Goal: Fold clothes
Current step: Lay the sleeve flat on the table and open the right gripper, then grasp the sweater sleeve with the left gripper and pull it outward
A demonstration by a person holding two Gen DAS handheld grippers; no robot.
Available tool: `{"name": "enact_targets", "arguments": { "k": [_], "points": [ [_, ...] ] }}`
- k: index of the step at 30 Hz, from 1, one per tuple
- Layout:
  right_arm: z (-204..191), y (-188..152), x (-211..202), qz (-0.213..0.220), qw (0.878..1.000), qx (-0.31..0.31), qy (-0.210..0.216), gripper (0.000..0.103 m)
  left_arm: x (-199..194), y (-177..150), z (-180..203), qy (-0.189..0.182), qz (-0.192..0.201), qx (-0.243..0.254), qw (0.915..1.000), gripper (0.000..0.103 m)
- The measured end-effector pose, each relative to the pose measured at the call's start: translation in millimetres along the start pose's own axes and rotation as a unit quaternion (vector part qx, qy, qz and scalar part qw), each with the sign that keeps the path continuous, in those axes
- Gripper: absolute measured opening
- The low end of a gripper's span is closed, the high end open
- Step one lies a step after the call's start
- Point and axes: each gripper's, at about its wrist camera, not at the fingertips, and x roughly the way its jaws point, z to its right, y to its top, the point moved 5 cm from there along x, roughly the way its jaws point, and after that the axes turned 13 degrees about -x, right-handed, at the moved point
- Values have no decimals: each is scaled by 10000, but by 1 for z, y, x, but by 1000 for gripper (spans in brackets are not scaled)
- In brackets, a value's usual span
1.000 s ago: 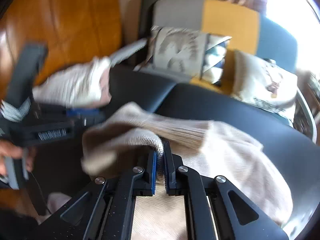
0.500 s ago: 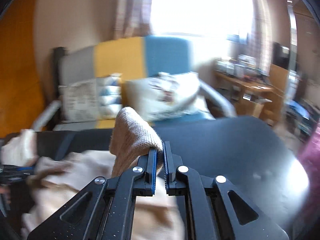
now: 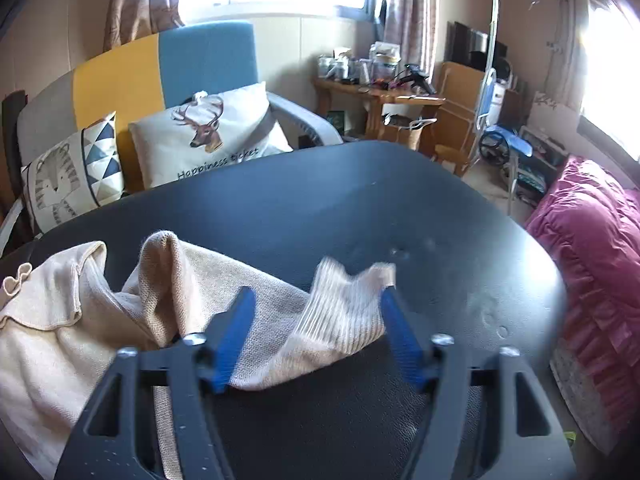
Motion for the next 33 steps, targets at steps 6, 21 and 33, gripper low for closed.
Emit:
{"name": "enact_targets", "arguments": {
  "k": [6,21,33],
  "points": [
    [-8,0,-18,209,9982,386,419,72,-10,-5,4,-107,66,30,9999,20],
    [-137,-23,-41,-24,9759,-293,2161,72,20,9,43,-2,62,914,9958,69],
    [-158,-42,-36,-320,9684,-368,2445,72,10,21,-27,495,395,-291,9976,16]
  ]
}}
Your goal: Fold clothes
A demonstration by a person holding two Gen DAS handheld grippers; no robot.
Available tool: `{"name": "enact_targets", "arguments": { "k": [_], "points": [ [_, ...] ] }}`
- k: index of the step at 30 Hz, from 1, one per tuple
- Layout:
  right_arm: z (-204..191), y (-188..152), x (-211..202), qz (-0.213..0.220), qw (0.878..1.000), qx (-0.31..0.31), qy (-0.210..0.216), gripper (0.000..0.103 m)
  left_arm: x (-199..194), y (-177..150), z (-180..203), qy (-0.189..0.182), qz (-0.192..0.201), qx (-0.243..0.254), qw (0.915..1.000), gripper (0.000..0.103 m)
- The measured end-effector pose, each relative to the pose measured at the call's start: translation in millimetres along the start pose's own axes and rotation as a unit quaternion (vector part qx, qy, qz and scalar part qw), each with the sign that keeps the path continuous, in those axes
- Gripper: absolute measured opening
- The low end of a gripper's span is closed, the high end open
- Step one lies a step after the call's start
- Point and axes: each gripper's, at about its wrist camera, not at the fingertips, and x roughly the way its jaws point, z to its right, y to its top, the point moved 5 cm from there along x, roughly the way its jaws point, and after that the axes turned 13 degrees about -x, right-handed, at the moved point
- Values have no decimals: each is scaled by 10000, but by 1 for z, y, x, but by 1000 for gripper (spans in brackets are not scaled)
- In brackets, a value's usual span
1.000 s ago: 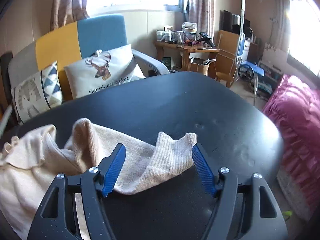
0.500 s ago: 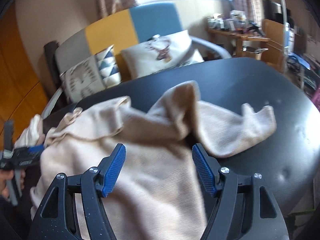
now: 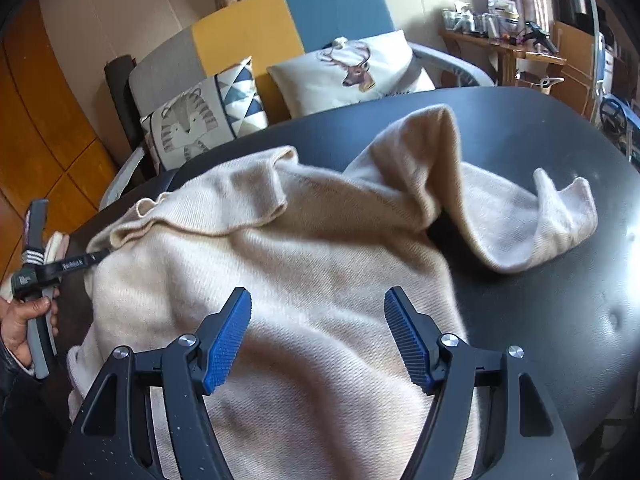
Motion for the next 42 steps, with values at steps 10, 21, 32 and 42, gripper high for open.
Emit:
{"name": "enact_targets", "arguments": {
  "k": [10,21,32,42],
  "points": [
    [-18,-23,10,-425,9986,-258,182,72,-42,22,-111,422,541,-1064,9920,13],
    [-18,-27,2,-468,9983,-268,230,72,-87,8,-172,758,932,-1354,9835,13],
    [-26,-37,4,-684,9962,-363,411,72,-144,10,-264,1272,1455,-2172,9568,13],
    [-36,-42,12,-883,9924,-687,517,82,-130,-7,-282,1303,944,-2356,9585,24]
  ]
}}
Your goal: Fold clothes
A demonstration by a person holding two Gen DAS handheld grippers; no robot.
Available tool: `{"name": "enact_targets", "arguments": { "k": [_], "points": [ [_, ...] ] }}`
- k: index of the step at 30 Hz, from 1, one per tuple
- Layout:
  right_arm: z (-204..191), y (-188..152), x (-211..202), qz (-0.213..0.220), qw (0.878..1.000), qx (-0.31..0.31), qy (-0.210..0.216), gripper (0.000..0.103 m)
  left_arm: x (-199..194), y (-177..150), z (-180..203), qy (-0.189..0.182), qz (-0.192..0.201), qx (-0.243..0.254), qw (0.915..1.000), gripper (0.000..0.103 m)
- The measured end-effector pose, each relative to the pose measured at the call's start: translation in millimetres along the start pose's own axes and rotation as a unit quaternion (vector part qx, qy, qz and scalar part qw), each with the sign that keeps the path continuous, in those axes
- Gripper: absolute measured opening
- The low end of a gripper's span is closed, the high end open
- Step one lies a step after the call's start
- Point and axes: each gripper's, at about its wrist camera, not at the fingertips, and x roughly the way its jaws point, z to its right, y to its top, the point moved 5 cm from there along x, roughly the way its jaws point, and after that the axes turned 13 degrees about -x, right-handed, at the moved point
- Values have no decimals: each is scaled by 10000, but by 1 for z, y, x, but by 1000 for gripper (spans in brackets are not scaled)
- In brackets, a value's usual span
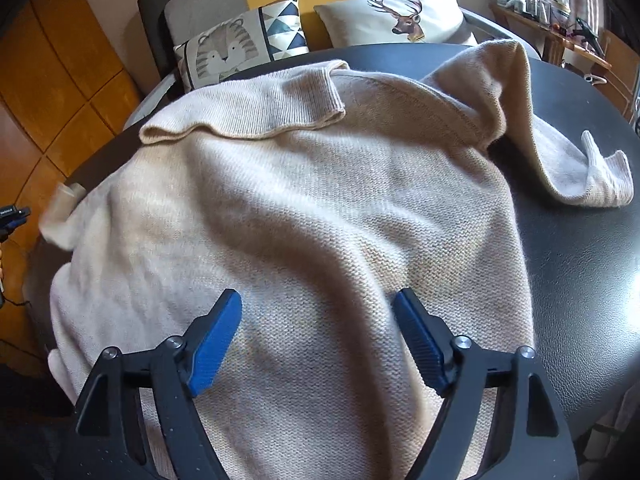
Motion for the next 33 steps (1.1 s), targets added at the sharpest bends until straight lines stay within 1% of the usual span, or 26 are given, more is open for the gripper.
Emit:
{"name": "enact_targets", "arguments": {
  "k": [1,4,6,7,10,11,13,14,17,19,20,21,22,26,28,30,32,33],
  "points": [
    [0,-1,0,-26,10000,-46,-22,82,1,-6,0,-2,-75,-56,10000,24],
    [-2,-6,1,-150,9994,-282,-158,82,-2,-22,16,-228,-216,37,9995,24],
    [-4,-11,1,-217,9985,-437,-249,82,-7,-38,42,-529,-339,307,9976,24],
    [-6,-13,1,-245,9981,-498,-282,85,-9,-47,56,-694,-405,461,9957,24],
    [-11,-20,2,-334,9956,-753,-438,87,-15,-79,108,-1274,-742,925,9847,24],
    [-12,-22,2,-358,9945,-849,-496,88,-14,-91,123,-1407,-860,1034,9809,24],
    [-11,-26,1,-387,9945,-844,-482,89,-7,-115,150,-1592,-1060,1245,9736,24],
    [-9,-28,-1,-424,9946,-830,-462,89,-3,-124,159,-1594,-1120,1332,9717,24],
    [-7,-36,-5,-522,9935,-907,-439,89,15,-148,178,-1444,-1227,1563,9694,24],
    [-4,-42,-8,-565,9931,-938,-415,90,27,-155,178,-1229,-1265,1614,9710,24],
    [-3,-44,-9,-573,9931,-934,-411,91,29,-156,175,-1244,-1207,1593,9719,24],
    [-2,-45,-10,-580,9931,-930,-408,91,29,-154,172,-1244,-1145,1585,9728,24],
    [-2,-47,-11,-587,9931,-926,-405,91,30,-152,168,-1164,-1113,1612,9737,28],
    [-4,-49,-11,-639,9927,-930,-433,92,37,-144,158,-846,-1015,1788,9750,29],
    [-4,-49,-11,-669,9927,-930,-380,92,41,-138,148,-649,-924,1848,9763,31],
    [-5,-48,-12,-699,9927,-930,-326,92,47,-127,129,-424,-831,1758,9800,34],
    [-6,-47,-14,-645,9936,-905,-190,92,52,-117,110,-251,-781,1591,9838,36],
    [-5,-43,-16,-543,9950,-830,-124,92,54,-111,99,-138,-753,1495,9858,37]
  ]
}}
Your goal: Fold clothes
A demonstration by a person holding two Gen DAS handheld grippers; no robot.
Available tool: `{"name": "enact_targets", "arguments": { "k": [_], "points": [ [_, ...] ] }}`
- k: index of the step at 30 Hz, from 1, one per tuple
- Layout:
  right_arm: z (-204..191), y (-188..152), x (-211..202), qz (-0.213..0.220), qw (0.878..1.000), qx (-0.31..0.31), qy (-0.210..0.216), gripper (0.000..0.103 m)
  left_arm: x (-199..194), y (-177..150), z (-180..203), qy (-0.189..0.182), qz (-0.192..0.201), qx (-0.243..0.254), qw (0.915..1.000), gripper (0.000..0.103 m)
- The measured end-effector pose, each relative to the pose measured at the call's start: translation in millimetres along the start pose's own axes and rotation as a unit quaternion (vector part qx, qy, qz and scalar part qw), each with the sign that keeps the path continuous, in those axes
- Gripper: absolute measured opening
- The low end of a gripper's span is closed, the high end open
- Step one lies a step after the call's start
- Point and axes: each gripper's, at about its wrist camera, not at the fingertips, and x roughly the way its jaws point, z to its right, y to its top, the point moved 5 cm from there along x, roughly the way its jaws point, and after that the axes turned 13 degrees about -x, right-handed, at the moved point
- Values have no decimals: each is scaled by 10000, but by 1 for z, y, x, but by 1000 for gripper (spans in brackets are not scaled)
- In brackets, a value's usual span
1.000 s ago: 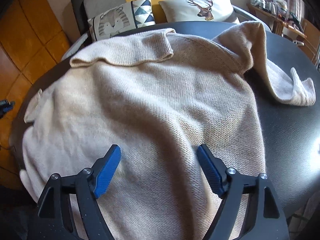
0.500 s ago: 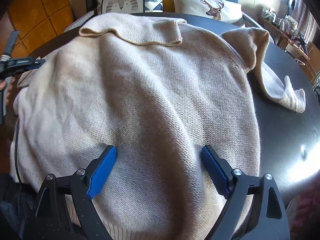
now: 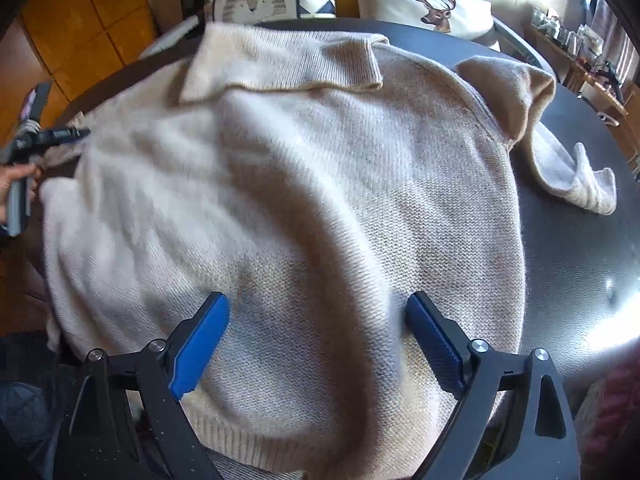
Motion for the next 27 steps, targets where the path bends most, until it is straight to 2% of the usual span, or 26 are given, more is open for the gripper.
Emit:
{"name": "enact_targets", "arguments": {
  "k": [2,4,8,9,11,15,19,22,24,27],
  "points": [
    [4,7,-7,220,9996,151,124,92,6,9,-23,180,1,-143,9997,38],
    [16,19,-14,457,9987,239,16,92,11,16,-44,330,-23,-263,9991,38],
    [42,45,-28,904,9946,408,-293,92,6,17,-45,418,-137,-296,9986,36],
    [43,49,-31,944,9939,430,-384,92,3,17,-42,378,-137,-283,9988,36],
    [50,68,-29,1041,9918,452,-580,92,-8,14,-21,38,-101,-226,9997,36],
    [72,116,-11,1201,9881,404,-872,92,-27,10,37,-504,-29,214,9985,36],
    [96,140,14,1073,9893,648,-742,92,-28,7,94,-978,-225,522,9936,36],
    [108,143,36,872,9916,845,-451,92,-13,1,121,-960,-436,670,9922,36],
    [118,137,52,661,9924,996,-306,92,-11,-3,129,-886,-416,728,9925,36],
    [136,118,77,185,9909,1273,-398,92,-10,-1,134,-877,-332,716,9930,36]
  ]
}}
